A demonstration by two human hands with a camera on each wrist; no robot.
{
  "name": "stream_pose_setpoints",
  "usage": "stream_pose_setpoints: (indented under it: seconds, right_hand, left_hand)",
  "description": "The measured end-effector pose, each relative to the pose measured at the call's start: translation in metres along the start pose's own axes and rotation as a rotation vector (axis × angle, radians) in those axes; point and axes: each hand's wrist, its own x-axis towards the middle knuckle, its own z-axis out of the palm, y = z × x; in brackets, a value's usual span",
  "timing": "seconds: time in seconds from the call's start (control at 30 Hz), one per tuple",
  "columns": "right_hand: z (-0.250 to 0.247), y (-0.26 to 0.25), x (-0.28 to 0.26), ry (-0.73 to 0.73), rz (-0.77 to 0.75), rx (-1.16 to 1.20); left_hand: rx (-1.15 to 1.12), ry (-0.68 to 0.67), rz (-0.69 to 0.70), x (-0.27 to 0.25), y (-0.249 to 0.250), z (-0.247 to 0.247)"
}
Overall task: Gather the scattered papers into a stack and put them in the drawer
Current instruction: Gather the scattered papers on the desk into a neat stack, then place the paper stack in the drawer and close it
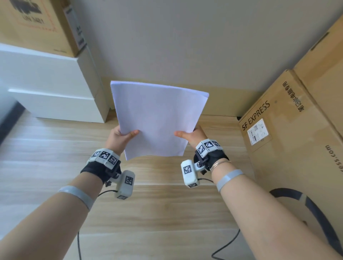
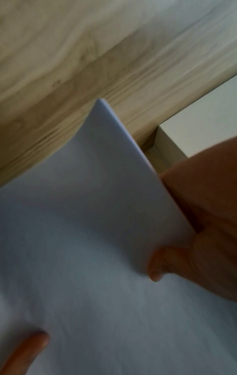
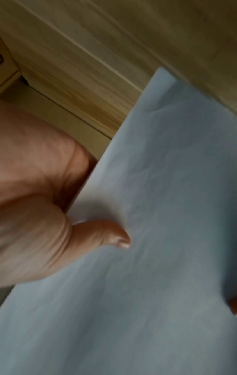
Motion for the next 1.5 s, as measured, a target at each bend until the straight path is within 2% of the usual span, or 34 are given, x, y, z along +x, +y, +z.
stream_pose_setpoints:
  seconds: [0.1,0.23,0.4,0.5,0.77,0.97,1.2,1.4,1.5]
  right_hand:
    - [0.007,0.014,-0.006,0.003,0.034,-0.041]
    - [0.02,0.042,-0.011,-0.001,0.127,-0.02]
    - [0.019,0.038,-0.006,0.062,0.115,0.043]
    - [0.024,0.047,-0.004,0.043,0.155,0.027]
    - [0.028,0.053,0.006,0.034,0.192,-0.065]
    - [0.031,0.054,-0.002,0.02,0.215,-0.087]
    - [0.054,0.061,-0.028,-0.054,0.248,-0.254]
    - [0.088,0.076,-0.089,-0.116,0.298,-0.334]
    - [0.112,0.086,-0.125,-0.149,0.306,-0.356]
  left_hand:
    - [0.014,0.016,-0.047,-0.012,-0.013,-0.002]
    - [0.017,-0.045,-0.136,-0.022,-0.032,0.003]
    - [0.019,-0.005,-0.174,-0.01,-0.032,0.002]
    - [0.043,-0.045,-0.209,-0.011,-0.041,0.003]
    - [0.169,0.013,-0.27,-0.007,-0.046,0.009]
    - [0.206,-0.047,-0.308,-0.014,-0.038,0.0]
    - [0.131,-0.095,-0.418,-0.06,-0.046,-0.027]
    - [0.083,-0.121,-0.452,-0.122,-0.066,-0.068]
    - [0.146,-0.082,-0.462,-0.155,-0.081,-0.097]
